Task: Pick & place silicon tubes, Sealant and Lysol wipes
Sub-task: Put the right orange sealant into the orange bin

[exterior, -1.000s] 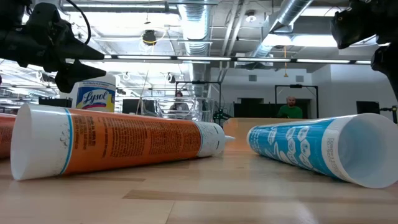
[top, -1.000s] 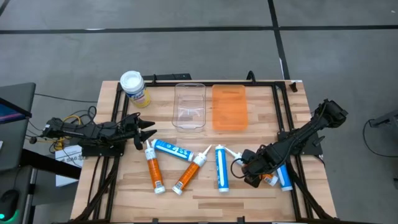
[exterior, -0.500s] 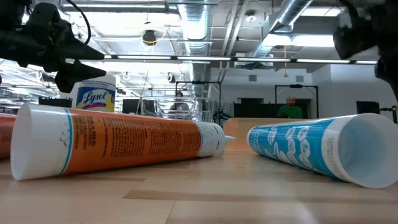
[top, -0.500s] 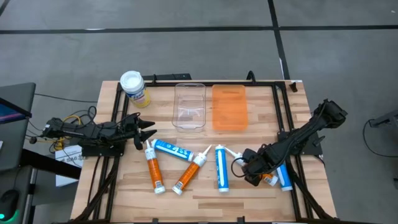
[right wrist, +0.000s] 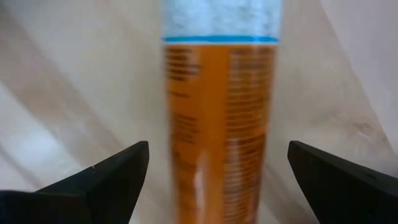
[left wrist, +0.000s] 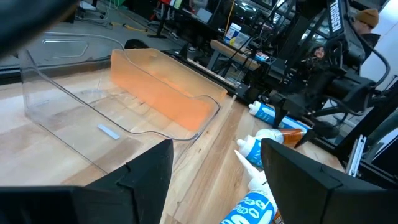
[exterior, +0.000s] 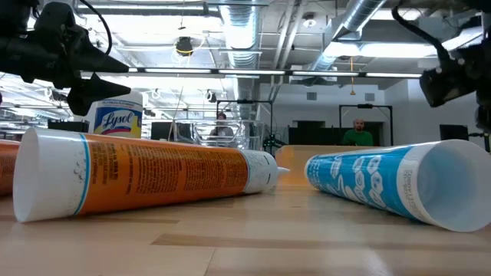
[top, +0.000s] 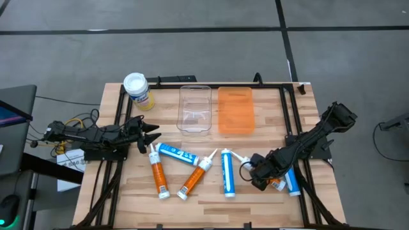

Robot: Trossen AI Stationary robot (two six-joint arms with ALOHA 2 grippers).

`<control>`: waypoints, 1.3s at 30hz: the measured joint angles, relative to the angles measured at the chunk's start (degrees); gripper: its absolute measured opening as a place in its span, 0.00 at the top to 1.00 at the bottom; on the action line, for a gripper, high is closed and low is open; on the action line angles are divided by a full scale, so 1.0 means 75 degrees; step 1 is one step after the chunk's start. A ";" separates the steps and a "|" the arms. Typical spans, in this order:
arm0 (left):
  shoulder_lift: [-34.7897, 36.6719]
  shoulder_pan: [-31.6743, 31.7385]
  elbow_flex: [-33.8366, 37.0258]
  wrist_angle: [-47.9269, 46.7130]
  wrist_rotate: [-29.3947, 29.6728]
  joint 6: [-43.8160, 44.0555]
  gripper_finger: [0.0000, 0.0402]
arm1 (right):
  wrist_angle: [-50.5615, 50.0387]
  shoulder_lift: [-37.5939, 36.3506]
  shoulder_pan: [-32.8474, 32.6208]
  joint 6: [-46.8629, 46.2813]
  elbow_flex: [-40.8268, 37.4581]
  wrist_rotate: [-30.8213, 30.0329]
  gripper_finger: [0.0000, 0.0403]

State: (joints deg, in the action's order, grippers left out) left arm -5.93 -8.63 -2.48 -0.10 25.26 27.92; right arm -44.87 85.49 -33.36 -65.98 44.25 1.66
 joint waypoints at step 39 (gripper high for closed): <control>-0.0001 -0.0001 -0.0006 0.0000 0.0002 -0.0003 0.41 | -0.0969 -0.0052 0.0002 -0.0194 0.1338 0.0607 0.53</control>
State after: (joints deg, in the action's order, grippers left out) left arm -5.94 -8.64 -2.52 -0.10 25.27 27.90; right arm -52.14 85.10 -33.34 -67.44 54.28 6.21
